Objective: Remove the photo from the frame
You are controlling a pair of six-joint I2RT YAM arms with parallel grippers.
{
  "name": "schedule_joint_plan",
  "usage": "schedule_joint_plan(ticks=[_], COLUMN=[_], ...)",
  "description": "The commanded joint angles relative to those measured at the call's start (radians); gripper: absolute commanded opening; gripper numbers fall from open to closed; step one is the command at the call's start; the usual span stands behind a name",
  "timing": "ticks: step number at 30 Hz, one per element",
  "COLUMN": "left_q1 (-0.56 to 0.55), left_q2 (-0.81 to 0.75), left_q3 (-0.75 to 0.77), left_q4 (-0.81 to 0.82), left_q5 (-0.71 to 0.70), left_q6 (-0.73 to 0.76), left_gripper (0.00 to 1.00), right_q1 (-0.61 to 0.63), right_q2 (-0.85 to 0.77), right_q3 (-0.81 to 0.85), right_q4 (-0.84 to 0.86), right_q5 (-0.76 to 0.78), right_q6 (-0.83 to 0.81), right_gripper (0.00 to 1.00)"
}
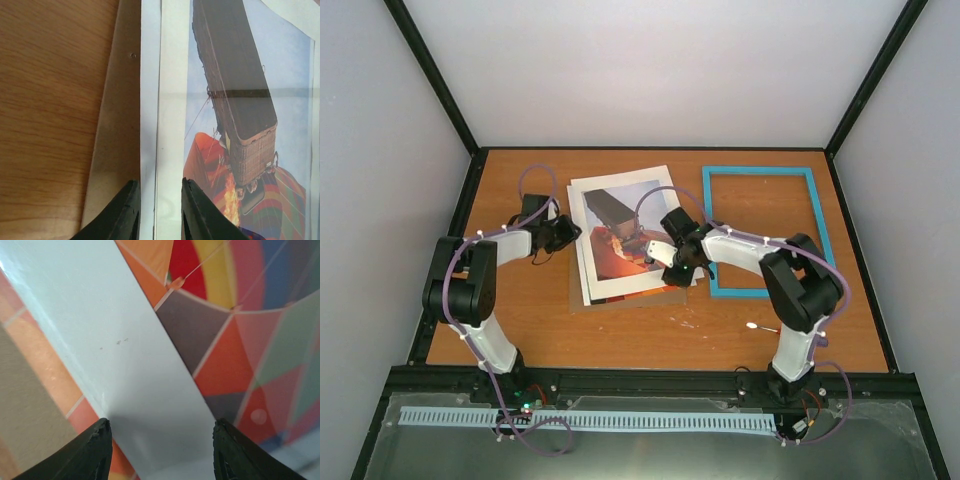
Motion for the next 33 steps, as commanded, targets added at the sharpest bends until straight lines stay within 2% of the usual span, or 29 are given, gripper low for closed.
schedule_joint_plan(ticks=[1,8,17,27,33], left_q1=[0.004,0.004,0.004,0.004,0.004], left_q2=[0.013,0.051,0.084,0.03,-0.009], left_q3=[-0.012,-0.05,-0.076,-0.129,-0.153], left_q4=[0.084,0.161,0.195,0.228,0.263], left_q5=[0.056,0.111,0.112,0.104,0.134], left_q6=[-0.01,-0.035,-0.048,-0.052,-0.061], left_gripper=[0.24,0.18,0.11,0.08,0.01], right_q1=[0.007,0.008,0.008,0.007,0.006], right_q2=[0.073,0.09,0.098,0.1,0.089], right_q3=[0.026,-0.015,-0.026,-0.025,-0.021], right_q4=[0.033,0.044,0.042,0.036,0.028], right_q5=[0.008,-0.008,-0.018,-0.017,-0.02], right_q6=[0.042,0.045,0.047,0.05,0.055], right_gripper=[0.53,0.53,0.53,0.53,0.54])
